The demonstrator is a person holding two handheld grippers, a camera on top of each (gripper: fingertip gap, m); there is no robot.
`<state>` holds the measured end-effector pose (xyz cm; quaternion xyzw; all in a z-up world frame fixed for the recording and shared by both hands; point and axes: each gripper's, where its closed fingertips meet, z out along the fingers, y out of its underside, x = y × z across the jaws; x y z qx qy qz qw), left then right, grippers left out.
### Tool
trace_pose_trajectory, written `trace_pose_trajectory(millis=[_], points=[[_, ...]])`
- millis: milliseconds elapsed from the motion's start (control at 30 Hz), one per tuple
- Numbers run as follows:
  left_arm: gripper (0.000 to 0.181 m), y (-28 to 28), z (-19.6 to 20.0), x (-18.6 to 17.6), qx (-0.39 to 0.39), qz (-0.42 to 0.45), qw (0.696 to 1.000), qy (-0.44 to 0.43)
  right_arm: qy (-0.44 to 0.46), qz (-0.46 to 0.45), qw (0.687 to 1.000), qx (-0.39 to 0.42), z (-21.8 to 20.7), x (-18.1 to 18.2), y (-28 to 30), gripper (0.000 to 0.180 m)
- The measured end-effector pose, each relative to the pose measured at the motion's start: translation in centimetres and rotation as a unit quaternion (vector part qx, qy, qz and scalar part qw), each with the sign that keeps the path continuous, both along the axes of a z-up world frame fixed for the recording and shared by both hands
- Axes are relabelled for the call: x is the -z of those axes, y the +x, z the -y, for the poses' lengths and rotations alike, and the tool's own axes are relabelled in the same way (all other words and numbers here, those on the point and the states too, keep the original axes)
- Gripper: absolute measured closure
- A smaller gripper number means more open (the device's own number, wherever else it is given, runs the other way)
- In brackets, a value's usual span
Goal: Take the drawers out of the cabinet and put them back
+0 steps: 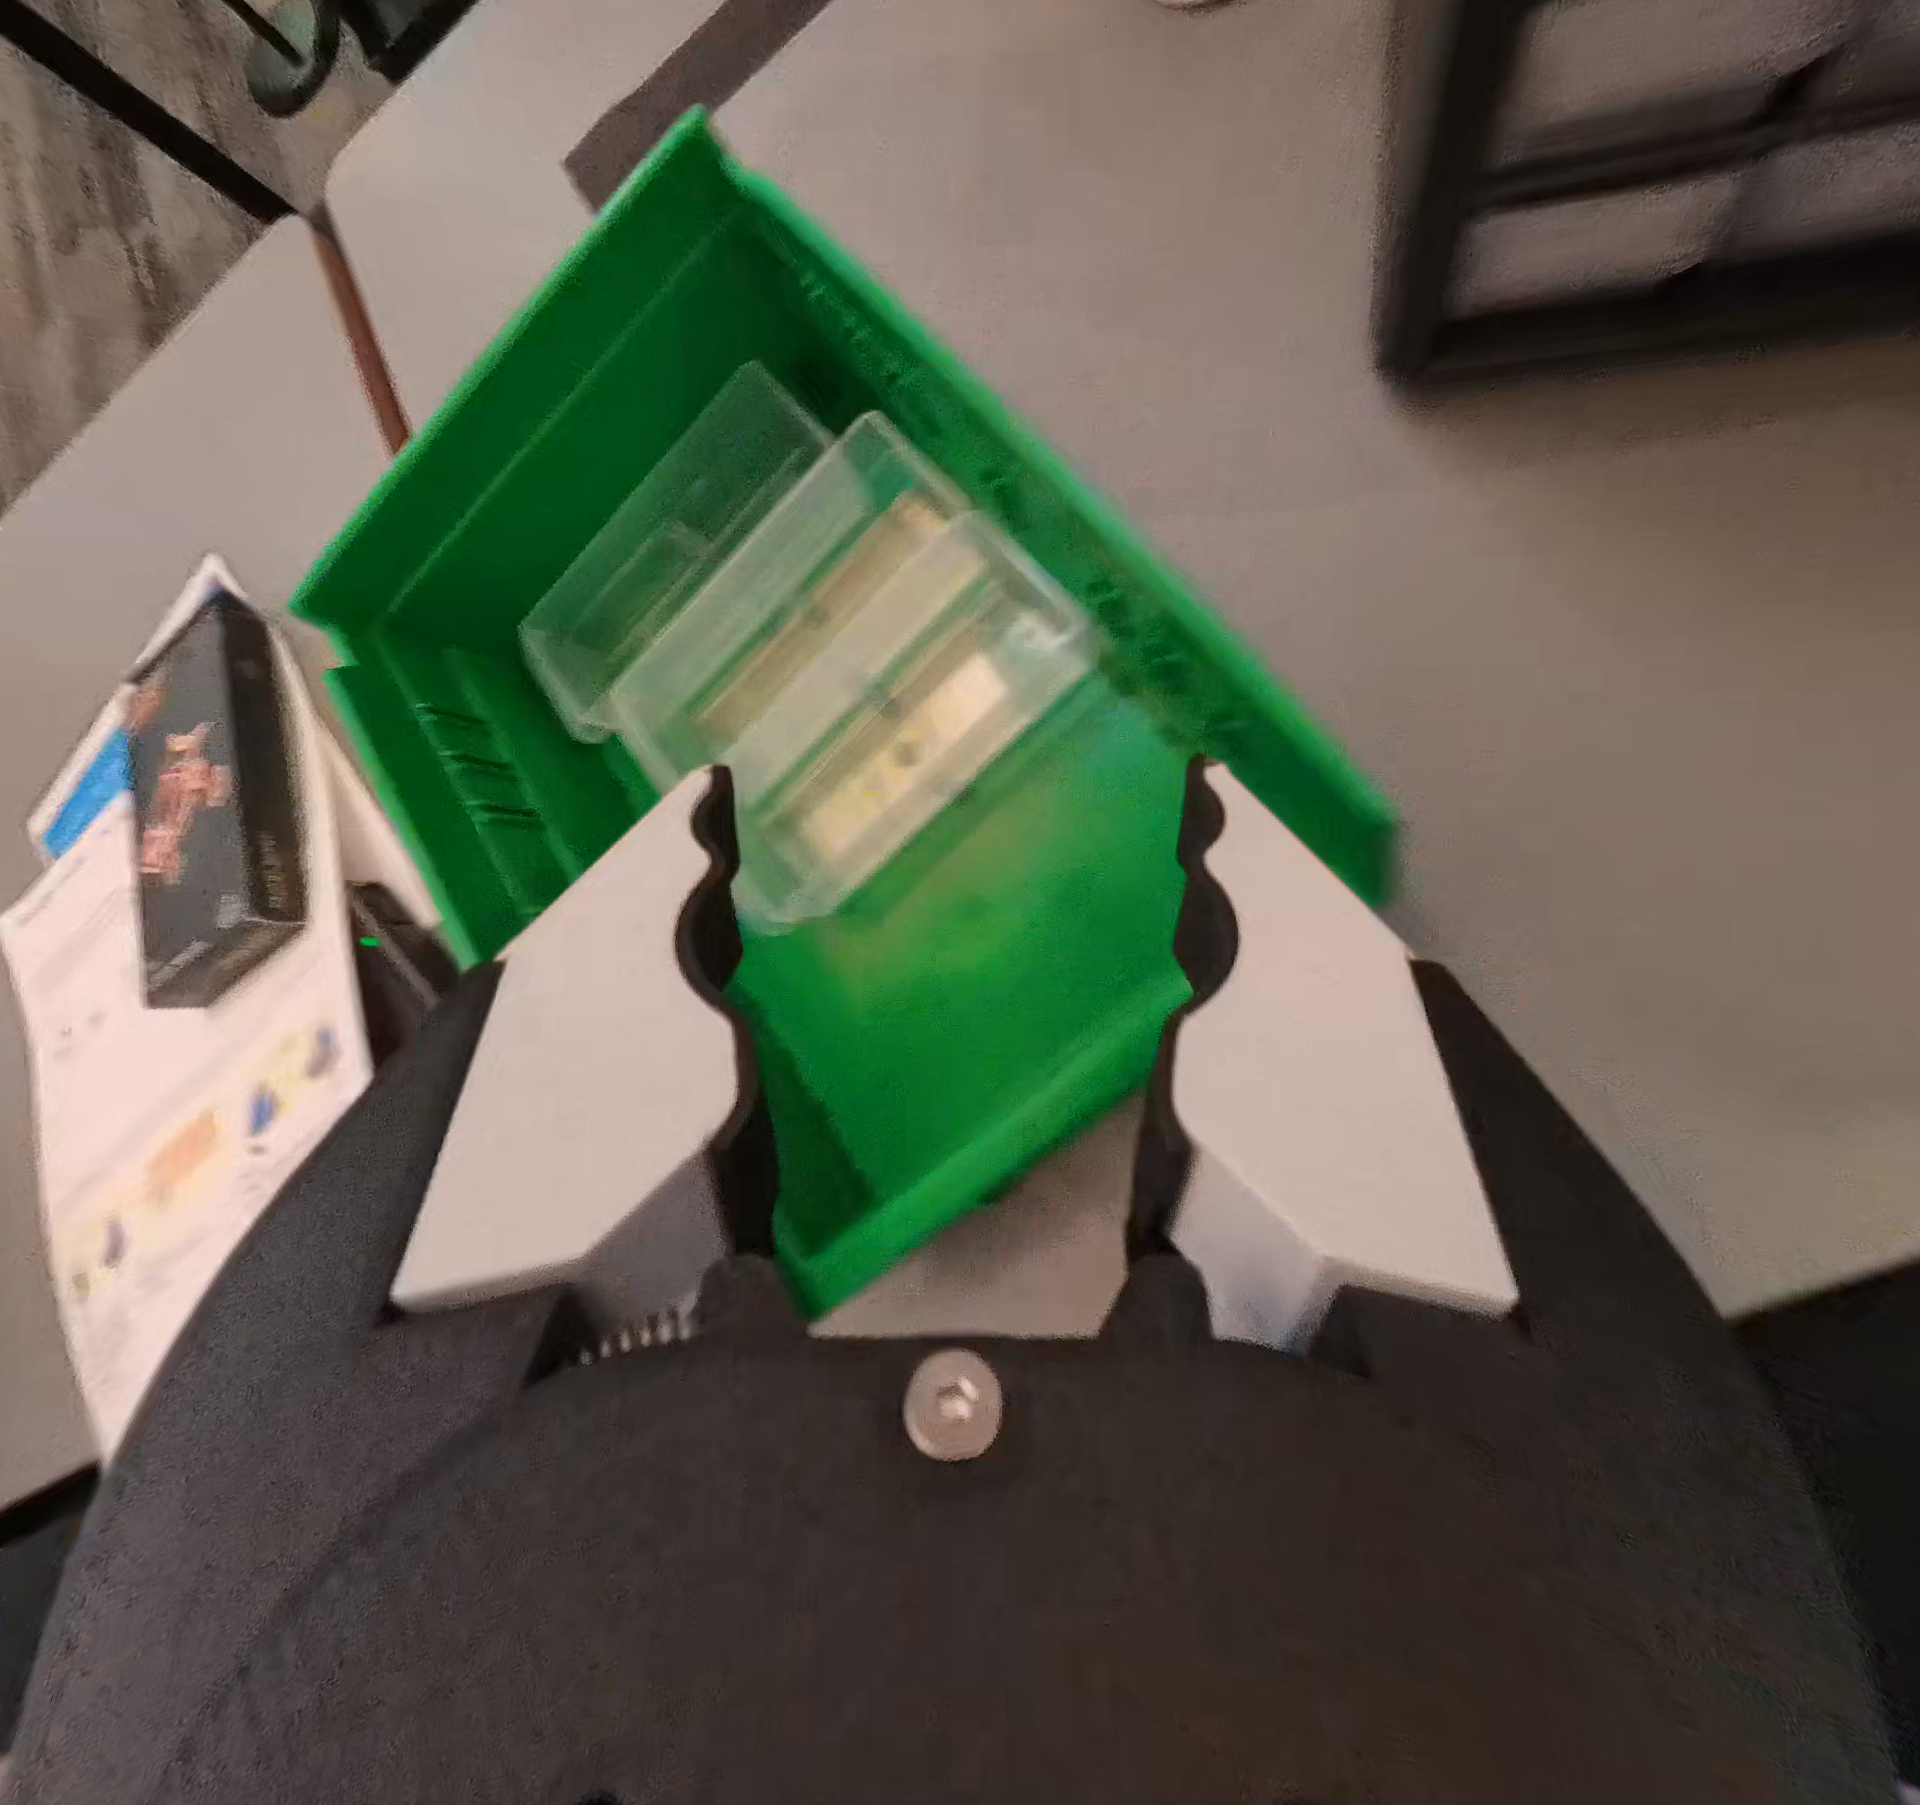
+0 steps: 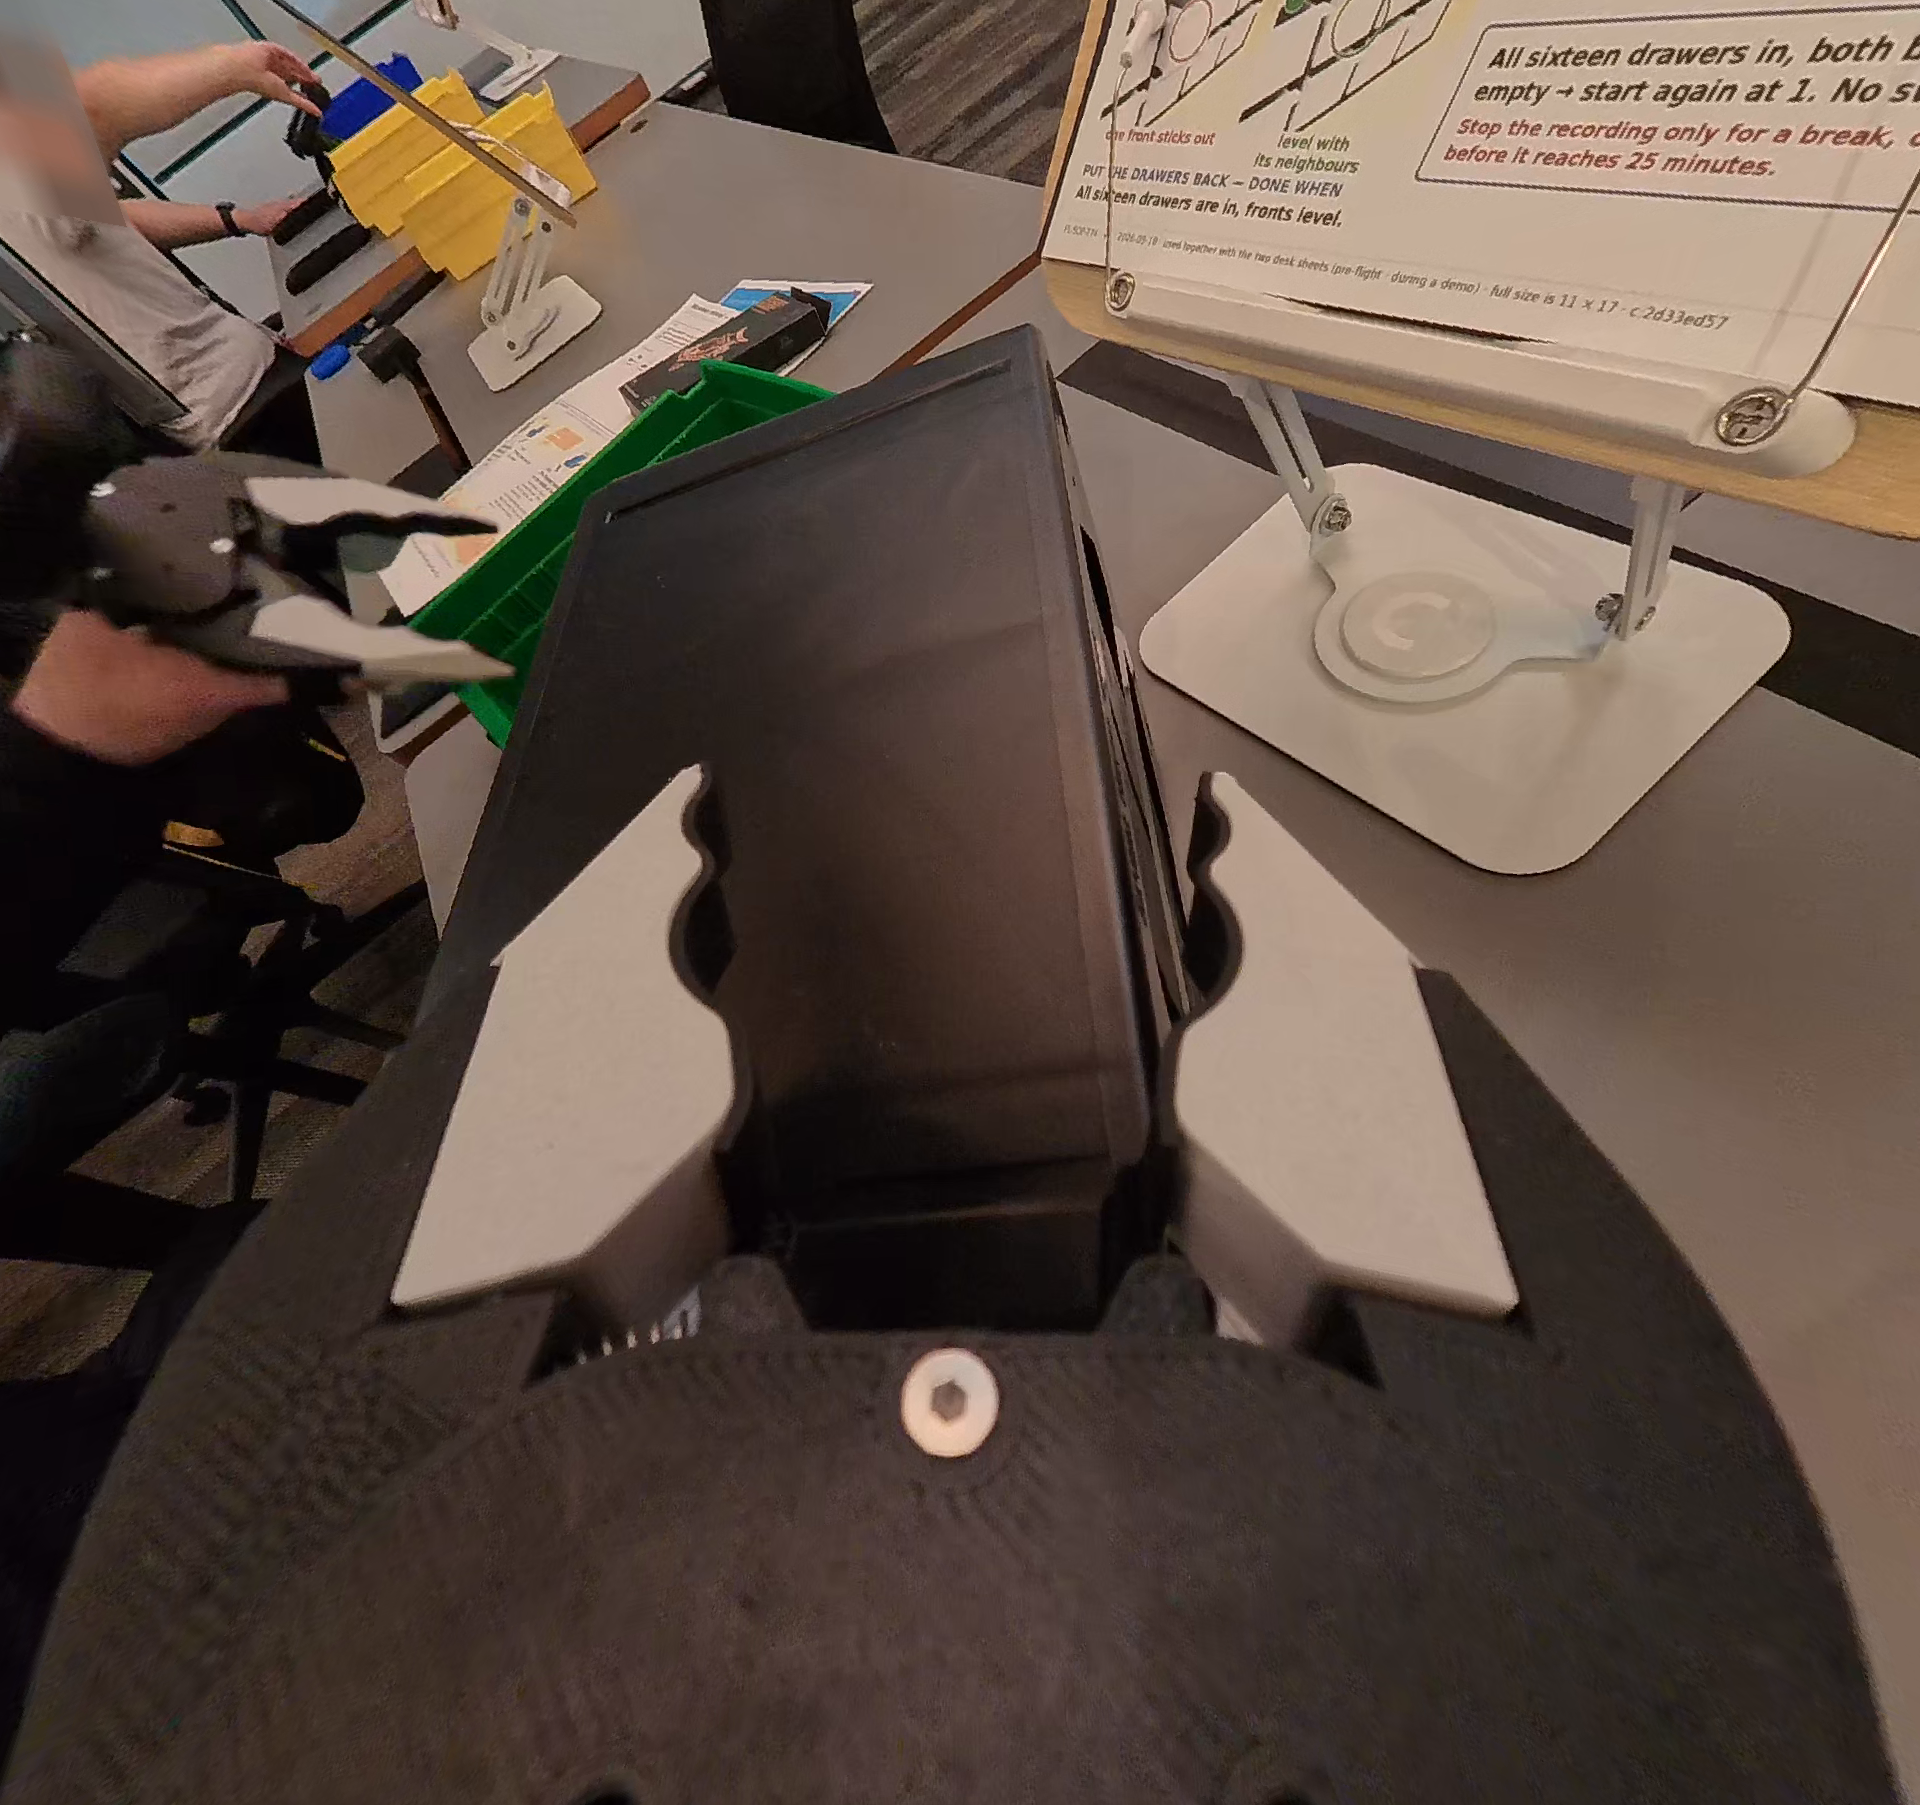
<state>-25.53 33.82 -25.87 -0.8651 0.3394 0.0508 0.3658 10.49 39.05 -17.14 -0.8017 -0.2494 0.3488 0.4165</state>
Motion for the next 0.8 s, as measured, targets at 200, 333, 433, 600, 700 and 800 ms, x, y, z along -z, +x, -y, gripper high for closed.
trace_pose_trajectory(millis=[200, 333, 433, 600, 700, 800], points=[[0.102, -3.8, -2.9, 8.4, 0.071, -0.081, 0.986, -0.126, -0.002, 0.001, 1.000, 0.002, 0.0, 0.1, 0.0, 0.091], [0.132, -4.2, -3.4, 11.6, 0.087, -0.108, 0.974, -0.179, -0.004, 0.003, 1.000, 0.001, 0.0, 0.1, 0.0, 0.091], [0.174, -4.2, -3.2, 12.6, 0.088, -0.102, 0.971, -0.197, -0.003, 0.002, 1.000, 0.000, 0.0, 0.1, 0.0, 0.091], [0.181, -3.1, -1.7, 10.0, 0.086, -0.094, 0.976, -0.178, -0.001, 0.000, 1.000, -0.001, 0.0, 0.0, 0.0, 0.091], [0.181, -2.5, -0.2, 6.7, 0.070, -0.095, 0.982, -0.151, 0.000, 0.000, 1.000, -0.001, 0.0, 0.0, 0.0, 0.091], [0.181, -0.7, 1.8, 2.6, 0.060, -0.088, 0.987, -0.116, 0.000, -0.001, 1.000, 0.000, 0.0, 0.0, 0.0, 0.091]])
